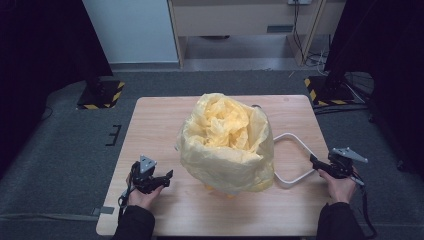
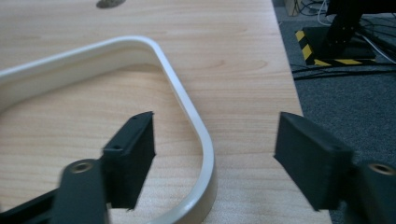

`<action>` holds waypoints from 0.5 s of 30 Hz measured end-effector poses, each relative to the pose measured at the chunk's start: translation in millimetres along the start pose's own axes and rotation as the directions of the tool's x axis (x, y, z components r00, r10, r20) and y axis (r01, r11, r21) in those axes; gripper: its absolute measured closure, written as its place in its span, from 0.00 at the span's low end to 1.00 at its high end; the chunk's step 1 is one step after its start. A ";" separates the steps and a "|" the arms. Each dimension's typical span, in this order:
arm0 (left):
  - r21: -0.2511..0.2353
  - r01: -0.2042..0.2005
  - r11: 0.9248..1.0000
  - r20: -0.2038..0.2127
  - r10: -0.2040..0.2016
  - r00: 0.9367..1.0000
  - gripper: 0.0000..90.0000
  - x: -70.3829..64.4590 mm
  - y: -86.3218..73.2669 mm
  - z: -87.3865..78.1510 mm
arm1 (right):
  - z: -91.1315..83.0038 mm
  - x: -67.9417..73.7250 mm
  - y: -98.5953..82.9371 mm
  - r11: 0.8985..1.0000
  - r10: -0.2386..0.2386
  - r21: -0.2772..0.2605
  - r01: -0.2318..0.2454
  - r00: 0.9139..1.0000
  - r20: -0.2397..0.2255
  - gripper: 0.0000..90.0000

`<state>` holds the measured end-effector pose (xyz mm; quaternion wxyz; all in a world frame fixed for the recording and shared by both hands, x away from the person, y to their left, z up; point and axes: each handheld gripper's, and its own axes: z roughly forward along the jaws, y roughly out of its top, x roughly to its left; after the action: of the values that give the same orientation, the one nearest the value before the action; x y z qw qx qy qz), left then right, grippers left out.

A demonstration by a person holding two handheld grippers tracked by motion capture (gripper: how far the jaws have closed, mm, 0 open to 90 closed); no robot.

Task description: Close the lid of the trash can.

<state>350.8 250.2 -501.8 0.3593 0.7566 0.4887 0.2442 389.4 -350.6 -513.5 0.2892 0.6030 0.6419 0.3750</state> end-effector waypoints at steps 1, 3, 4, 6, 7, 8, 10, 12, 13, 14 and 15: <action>-0.001 -0.001 1.000 0.000 0.001 1.000 0.20 -0.1 0.1 -0.2 | 1.9 0.1 -1.0 1.000 -0.013 0.004 0.013 1.000 -0.003 0.36; -0.005 0.001 1.000 0.001 -0.001 1.000 0.20 -0.8 0.2 -0.5 | 6.3 2.2 -1.6 0.999 -0.034 0.019 0.034 0.999 -0.013 0.41; -0.004 0.000 1.000 0.001 0.001 1.000 0.20 -0.9 0.2 -0.5 | 11.1 5.0 -1.2 0.997 -0.059 0.039 0.059 0.998 -0.024 0.46; -0.004 -0.001 1.000 -0.001 0.001 1.000 0.20 -0.7 0.2 -0.4 | 13.7 5.8 -1.1 0.996 -0.068 0.048 0.069 0.997 -0.030 0.51; -0.004 -0.001 1.000 -0.002 0.001 1.000 0.20 -0.4 0.2 -0.6 | 16.2 6.8 -1.1 0.996 -0.068 0.055 0.070 0.997 -0.039 0.54; -0.005 0.001 1.000 -0.002 -0.001 1.000 0.20 0.0 0.3 -0.8 | 18.7 7.3 -1.3 0.995 -0.068 0.063 0.071 0.997 -0.043 0.57; -0.006 0.004 1.000 -0.002 -0.004 1.000 0.20 0.5 0.3 -0.9 | 22.5 8.2 -2.0 0.993 -0.076 0.091 0.081 0.996 -0.051 0.63; -0.005 0.004 1.000 -0.001 -0.004 1.000 0.20 0.4 0.3 -0.8 | 25.0 9.2 -2.6 0.989 -0.089 0.111 0.095 0.994 -0.055 0.68; -0.005 0.002 1.000 0.000 -0.002 1.000 0.20 0.2 0.3 -0.7 | 25.4 9.5 -2.9 0.988 -0.092 0.118 0.098 0.994 -0.053 0.72; -0.004 0.001 1.000 0.002 -0.001 1.000 0.20 0.0 0.3 -0.6 | 25.7 9.2 -3.3 0.987 -0.094 0.128 0.101 0.994 -0.055 0.75; -0.004 0.001 1.000 0.003 -0.001 1.000 0.20 -0.3 0.3 -0.6 | 26.0 8.4 -3.9 0.985 -0.097 0.135 0.104 0.994 -0.057 0.78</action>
<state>350.5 250.0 -501.3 0.3617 0.7560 0.4879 0.2439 407.7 -338.8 -530.4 0.2492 0.5788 0.7029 0.3297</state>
